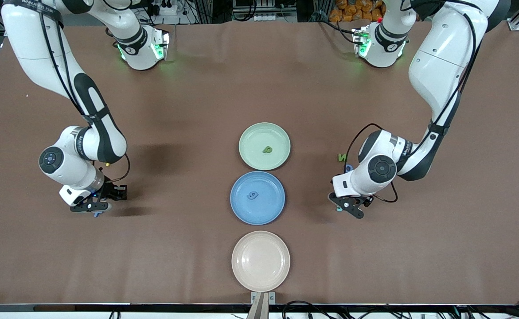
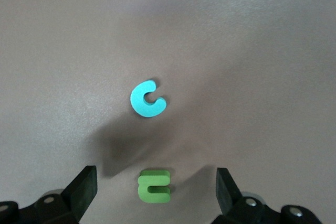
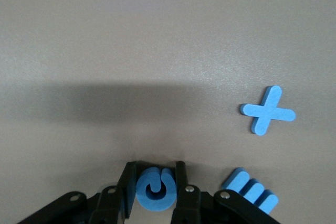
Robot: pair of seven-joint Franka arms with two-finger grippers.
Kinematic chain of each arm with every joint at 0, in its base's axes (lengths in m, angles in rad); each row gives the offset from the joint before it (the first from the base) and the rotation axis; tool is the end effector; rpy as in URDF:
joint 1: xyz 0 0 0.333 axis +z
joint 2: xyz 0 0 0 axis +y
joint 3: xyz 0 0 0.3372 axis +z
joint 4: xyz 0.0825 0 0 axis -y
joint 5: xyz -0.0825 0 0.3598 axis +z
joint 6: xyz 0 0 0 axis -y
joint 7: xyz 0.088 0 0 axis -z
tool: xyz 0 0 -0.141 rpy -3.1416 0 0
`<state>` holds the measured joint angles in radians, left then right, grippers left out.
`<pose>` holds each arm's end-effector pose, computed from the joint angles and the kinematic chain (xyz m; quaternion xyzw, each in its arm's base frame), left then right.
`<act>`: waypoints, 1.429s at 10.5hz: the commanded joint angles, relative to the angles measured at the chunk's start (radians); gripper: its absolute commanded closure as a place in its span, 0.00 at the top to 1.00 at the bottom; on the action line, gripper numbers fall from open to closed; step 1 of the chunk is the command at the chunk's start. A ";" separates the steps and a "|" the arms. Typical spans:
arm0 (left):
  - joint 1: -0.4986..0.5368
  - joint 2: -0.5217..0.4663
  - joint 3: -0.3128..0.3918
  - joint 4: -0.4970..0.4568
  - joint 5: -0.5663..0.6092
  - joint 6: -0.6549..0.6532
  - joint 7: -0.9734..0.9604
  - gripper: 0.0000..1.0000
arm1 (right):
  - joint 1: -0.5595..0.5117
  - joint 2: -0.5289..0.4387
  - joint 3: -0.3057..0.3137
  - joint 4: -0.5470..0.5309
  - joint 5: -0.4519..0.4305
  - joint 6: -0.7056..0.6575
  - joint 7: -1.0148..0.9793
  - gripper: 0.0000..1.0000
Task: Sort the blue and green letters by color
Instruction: 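Carry the blue c to the blue plate while the left gripper grasps the green u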
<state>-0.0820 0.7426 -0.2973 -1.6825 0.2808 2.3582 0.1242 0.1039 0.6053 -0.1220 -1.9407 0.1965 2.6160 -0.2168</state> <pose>0.6335 -0.2204 0.1788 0.9500 -0.3120 -0.0121 0.0014 0.6280 -0.0095 0.1799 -0.9987 -0.0282 -0.0411 0.0135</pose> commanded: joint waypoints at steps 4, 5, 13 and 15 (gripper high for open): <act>0.010 0.006 0.015 -0.011 0.017 0.007 -0.061 1.00 | 0.055 -0.022 0.062 0.080 -0.003 -0.077 0.374 0.21; 0.008 0.006 0.014 -0.013 0.017 0.007 -0.063 1.00 | 0.078 -0.016 0.064 0.104 -0.005 -0.088 0.466 0.21; 0.005 0.003 0.014 -0.022 0.017 0.007 -0.083 0.49 | 0.299 0.031 0.064 0.270 -0.005 -0.205 0.925 0.20; 0.004 0.003 0.015 -0.022 0.017 0.007 -0.083 0.00 | 0.371 0.076 0.064 0.337 -0.008 -0.202 0.994 0.20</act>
<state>-0.0762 0.7518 -0.2822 -1.6898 0.2809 2.3582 0.0719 0.4086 0.6175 -0.0531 -1.7029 0.1974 2.4254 0.6881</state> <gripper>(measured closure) 0.145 0.661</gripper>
